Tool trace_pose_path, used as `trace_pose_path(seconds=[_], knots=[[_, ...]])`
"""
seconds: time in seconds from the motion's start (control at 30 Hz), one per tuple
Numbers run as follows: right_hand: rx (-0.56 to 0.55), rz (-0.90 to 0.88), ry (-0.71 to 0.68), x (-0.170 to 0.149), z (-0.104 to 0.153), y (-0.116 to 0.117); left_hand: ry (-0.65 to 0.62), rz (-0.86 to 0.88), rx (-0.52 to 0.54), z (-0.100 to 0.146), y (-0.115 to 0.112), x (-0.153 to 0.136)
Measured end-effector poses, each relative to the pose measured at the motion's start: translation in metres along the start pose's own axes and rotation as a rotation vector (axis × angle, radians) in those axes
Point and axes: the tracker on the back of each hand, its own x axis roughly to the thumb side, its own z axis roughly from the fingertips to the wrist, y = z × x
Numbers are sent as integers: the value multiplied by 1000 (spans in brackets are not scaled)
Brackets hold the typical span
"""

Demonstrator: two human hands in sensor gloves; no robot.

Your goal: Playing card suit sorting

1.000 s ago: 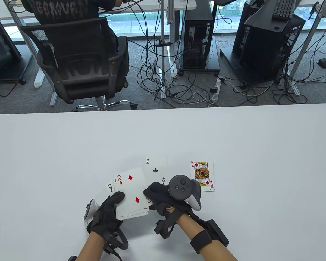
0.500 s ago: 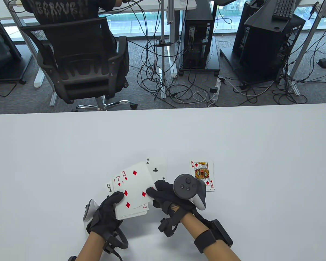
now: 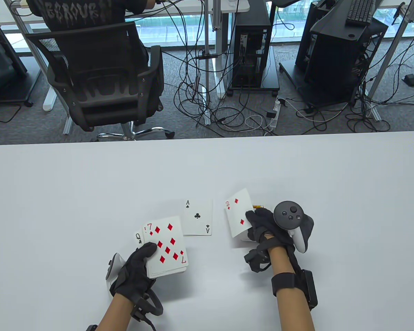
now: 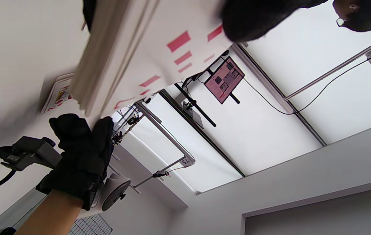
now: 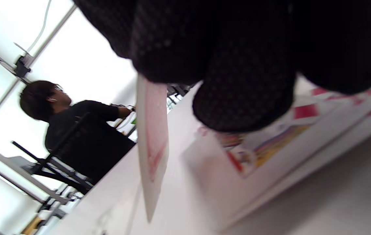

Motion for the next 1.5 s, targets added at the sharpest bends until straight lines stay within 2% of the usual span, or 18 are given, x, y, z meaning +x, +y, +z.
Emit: trace_pose_path(seconds=[0.13,0.47,0.73,0.9,0.97,1.07,1.13,1.23,1.3,1.43,1.5], knots=[[-16,258,108,-12,-3,0,1,1,6,0,0,0],[72,540,240,-10,-12,19,6,1,12,0,0,0],[99,804,222,0,-12,33,8,0,10,1,0,0],[61,909,157,6,-7,34,9,1,8,1,0,0],[47,895,118,12,-5,33,9,1,7,1,0,0],[-14,857,-28,33,3,32,11,0,6,1,0,0],[-9,781,-128,49,9,35,13,1,8,1,0,0],[29,528,-265,71,24,45,13,-1,9,1,0,0],[113,249,-374,90,42,60,13,-3,11,1,0,-1],[229,-36,-469,112,68,81,17,-1,14,1,0,-1],[255,-110,-518,121,80,90,18,-1,14,1,0,-1]])
